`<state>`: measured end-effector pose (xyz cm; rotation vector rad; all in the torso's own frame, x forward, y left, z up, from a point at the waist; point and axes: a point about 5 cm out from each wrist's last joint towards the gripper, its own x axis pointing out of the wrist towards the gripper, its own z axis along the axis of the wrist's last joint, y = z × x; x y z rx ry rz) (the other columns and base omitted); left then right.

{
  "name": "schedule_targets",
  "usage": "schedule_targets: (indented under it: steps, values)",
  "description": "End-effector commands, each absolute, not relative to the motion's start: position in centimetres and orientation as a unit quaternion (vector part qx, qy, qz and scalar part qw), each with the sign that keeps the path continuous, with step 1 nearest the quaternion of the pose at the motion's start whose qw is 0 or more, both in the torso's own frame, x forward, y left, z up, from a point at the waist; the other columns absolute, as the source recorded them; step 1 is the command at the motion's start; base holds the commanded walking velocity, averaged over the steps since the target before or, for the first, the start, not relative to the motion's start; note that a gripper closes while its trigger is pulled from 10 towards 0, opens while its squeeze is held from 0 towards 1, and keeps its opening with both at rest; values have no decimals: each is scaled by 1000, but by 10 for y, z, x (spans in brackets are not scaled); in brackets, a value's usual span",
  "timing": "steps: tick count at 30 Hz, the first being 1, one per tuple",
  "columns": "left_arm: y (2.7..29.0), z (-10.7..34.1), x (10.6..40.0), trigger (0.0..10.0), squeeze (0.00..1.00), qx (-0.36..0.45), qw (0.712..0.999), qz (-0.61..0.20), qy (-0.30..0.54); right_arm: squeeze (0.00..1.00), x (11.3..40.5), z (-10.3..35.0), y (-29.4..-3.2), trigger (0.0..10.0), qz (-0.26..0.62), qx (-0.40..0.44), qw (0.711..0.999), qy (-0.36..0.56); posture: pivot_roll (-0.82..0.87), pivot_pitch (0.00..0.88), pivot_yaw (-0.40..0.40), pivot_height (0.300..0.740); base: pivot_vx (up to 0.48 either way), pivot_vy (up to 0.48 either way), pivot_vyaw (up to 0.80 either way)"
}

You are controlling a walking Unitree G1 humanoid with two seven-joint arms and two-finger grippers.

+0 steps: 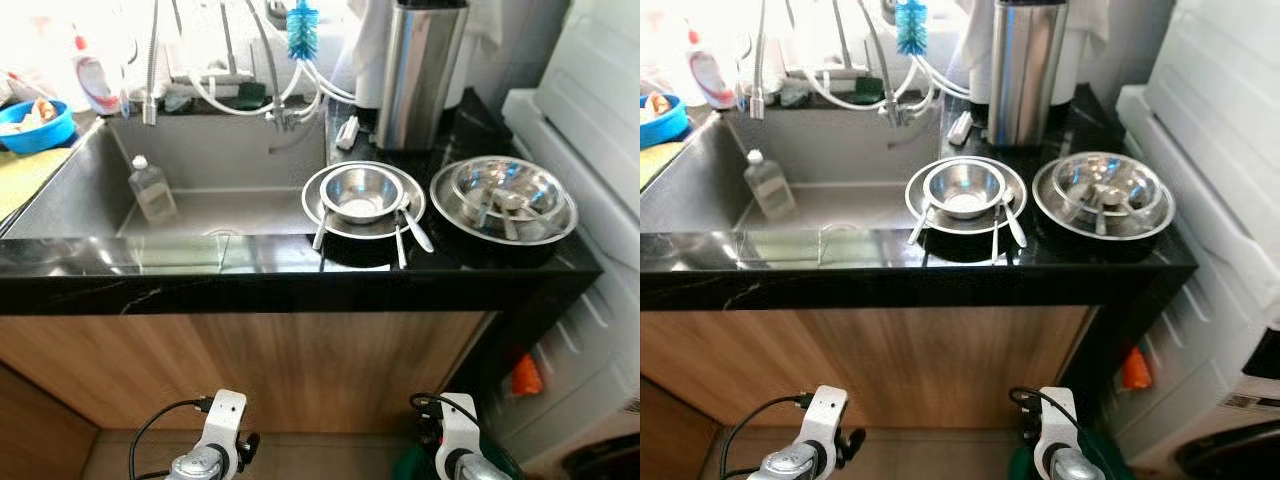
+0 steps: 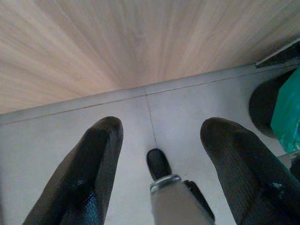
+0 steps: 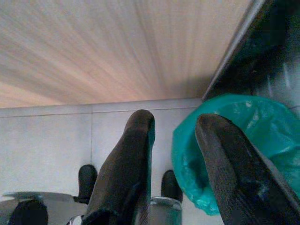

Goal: Kitchen organization

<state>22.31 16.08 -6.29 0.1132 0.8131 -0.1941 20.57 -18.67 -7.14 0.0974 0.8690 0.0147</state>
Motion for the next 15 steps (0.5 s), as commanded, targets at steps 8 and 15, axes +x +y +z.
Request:
schedule_targets:
  steps: [8,15]
  values:
    - [166,-66,218,10000,0,49,908,-86,407,0,207,-71,-184,10000,9,55,907,418,-85,0,30,740,0,0,0]
    - [166,-67,217,10000,0,48,907,-86,409,0,207,-71,-184,10000,10,51,907,418,-84,0,29,740,0,0,0]
